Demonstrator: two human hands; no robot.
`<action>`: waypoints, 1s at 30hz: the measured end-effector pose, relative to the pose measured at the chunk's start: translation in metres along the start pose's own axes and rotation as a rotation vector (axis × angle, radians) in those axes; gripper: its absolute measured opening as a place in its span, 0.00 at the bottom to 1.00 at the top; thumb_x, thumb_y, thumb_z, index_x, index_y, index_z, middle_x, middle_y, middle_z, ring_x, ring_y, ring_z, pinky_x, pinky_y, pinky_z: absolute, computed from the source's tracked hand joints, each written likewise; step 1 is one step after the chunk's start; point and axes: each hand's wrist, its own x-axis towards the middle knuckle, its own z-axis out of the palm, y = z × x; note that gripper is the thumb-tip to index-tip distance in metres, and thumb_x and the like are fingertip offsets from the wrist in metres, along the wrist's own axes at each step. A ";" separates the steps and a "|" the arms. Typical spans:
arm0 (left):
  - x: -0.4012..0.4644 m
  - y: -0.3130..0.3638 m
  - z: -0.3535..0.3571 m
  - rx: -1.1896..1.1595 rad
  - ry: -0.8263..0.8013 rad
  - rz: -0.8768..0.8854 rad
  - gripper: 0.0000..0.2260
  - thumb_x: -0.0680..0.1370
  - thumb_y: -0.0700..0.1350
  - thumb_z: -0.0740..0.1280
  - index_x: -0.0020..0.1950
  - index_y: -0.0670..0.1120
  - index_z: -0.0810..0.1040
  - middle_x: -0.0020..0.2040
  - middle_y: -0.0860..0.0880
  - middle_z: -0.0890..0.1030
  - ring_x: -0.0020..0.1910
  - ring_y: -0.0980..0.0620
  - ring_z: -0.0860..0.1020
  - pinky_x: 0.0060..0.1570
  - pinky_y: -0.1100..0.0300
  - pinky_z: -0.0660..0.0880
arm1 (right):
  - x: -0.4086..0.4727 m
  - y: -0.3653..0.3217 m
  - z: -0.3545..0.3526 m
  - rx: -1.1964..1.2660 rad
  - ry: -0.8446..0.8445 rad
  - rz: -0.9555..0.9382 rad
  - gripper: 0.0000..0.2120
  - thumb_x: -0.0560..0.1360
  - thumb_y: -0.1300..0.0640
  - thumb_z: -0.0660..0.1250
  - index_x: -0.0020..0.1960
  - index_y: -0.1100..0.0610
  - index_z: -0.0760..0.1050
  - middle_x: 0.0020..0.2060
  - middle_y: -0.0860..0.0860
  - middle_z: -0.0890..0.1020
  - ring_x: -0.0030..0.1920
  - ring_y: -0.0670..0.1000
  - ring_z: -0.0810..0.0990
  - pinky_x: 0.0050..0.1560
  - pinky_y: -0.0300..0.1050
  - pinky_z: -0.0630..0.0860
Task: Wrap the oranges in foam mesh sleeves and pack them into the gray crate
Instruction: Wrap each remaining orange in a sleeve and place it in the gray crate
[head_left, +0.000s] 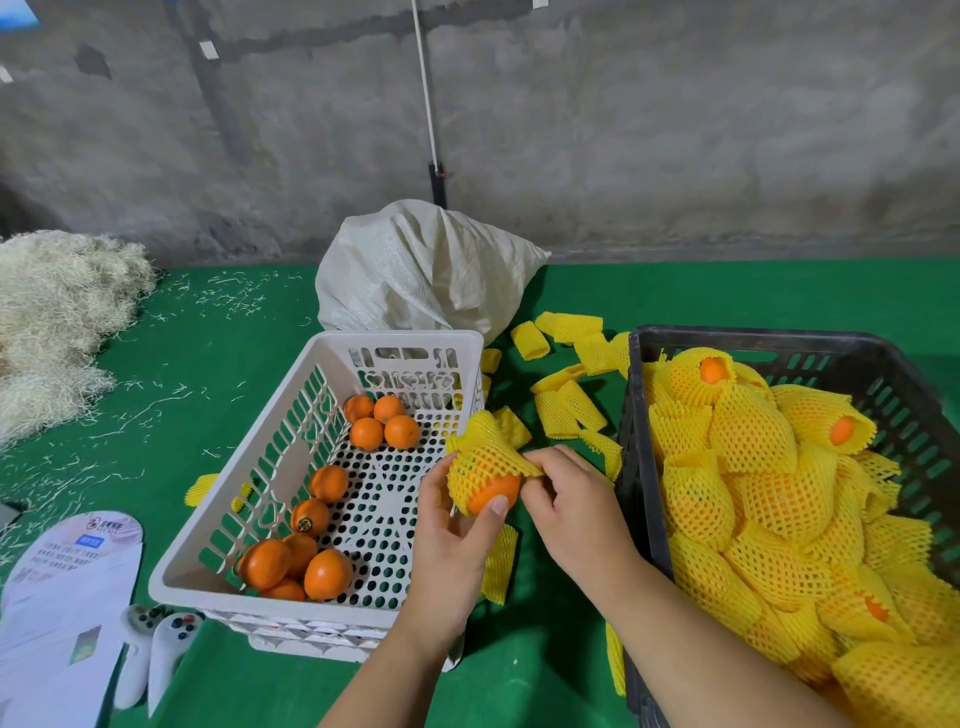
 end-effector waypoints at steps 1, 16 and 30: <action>0.000 -0.001 0.001 0.003 0.034 0.006 0.25 0.79 0.51 0.75 0.72 0.64 0.69 0.64 0.49 0.83 0.61 0.48 0.84 0.58 0.58 0.81 | -0.001 -0.002 0.000 -0.008 0.022 -0.034 0.08 0.80 0.59 0.65 0.56 0.57 0.81 0.47 0.46 0.78 0.42 0.45 0.76 0.39 0.36 0.74; 0.001 -0.010 -0.002 0.374 0.033 0.134 0.25 0.81 0.47 0.74 0.74 0.64 0.70 0.78 0.60 0.57 0.69 0.72 0.68 0.57 0.70 0.75 | -0.001 -0.004 -0.003 -0.062 0.060 -0.131 0.08 0.80 0.62 0.65 0.58 0.60 0.79 0.53 0.51 0.78 0.47 0.52 0.79 0.42 0.47 0.79; 0.000 0.000 -0.005 0.066 -0.043 -0.012 0.31 0.78 0.45 0.75 0.78 0.59 0.67 0.69 0.45 0.79 0.65 0.42 0.82 0.66 0.40 0.79 | -0.002 -0.001 0.004 -0.024 -0.073 0.010 0.18 0.84 0.56 0.61 0.73 0.50 0.73 0.60 0.50 0.82 0.57 0.52 0.81 0.52 0.44 0.80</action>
